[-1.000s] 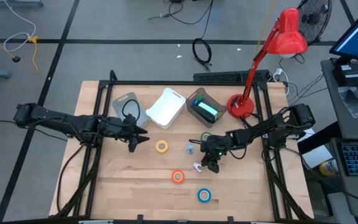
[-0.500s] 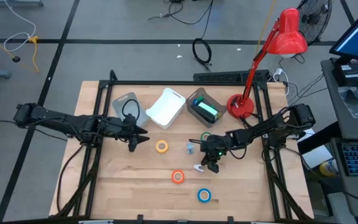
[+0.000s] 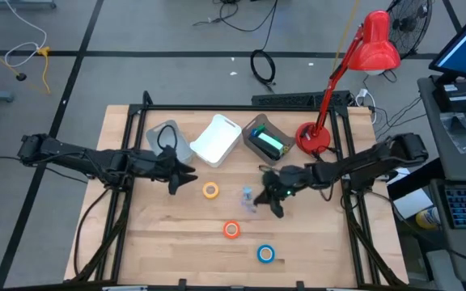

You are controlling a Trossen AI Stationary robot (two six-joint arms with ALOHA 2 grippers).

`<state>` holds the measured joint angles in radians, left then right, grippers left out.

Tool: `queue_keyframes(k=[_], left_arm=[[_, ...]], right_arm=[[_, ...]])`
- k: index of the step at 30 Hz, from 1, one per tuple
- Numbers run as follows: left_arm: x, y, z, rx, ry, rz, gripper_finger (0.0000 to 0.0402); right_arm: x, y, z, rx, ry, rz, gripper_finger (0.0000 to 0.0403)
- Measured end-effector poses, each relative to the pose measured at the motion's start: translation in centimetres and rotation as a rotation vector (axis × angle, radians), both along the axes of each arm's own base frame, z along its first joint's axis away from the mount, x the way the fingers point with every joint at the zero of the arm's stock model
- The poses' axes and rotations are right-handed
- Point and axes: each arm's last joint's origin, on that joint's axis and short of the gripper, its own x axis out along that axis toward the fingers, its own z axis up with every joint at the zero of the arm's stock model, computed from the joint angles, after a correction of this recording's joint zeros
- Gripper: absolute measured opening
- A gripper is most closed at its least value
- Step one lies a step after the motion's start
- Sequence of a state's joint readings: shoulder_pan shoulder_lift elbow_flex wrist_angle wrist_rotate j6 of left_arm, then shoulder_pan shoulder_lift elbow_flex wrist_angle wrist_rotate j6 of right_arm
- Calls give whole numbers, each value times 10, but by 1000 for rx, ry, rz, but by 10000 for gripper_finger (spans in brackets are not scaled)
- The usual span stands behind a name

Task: Pick and place Stapler, Stapler remover, tape
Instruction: Put the violet staple remover into the gray bin

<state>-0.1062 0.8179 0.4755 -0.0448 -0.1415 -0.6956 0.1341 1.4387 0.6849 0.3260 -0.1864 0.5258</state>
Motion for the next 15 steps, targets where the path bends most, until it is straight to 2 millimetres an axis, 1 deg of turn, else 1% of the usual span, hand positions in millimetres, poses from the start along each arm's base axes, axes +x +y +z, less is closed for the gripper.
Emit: queue_keyframes(k=[4,8,12,15], left_arm=[[3,0,10,-11,-105,8,212],[5,0,18,-21,-199,38,212],[6,2,23,-26,-248,99,212],[6,4,25,-23,-269,150,212]], right_arm=[[5,-9,25,-126,-160,-112,0],[14,-19,49,-314,-252,-237,0],[22,-27,73,-522,-309,-350,0],[25,-34,87,-671,-317,-434,0]])
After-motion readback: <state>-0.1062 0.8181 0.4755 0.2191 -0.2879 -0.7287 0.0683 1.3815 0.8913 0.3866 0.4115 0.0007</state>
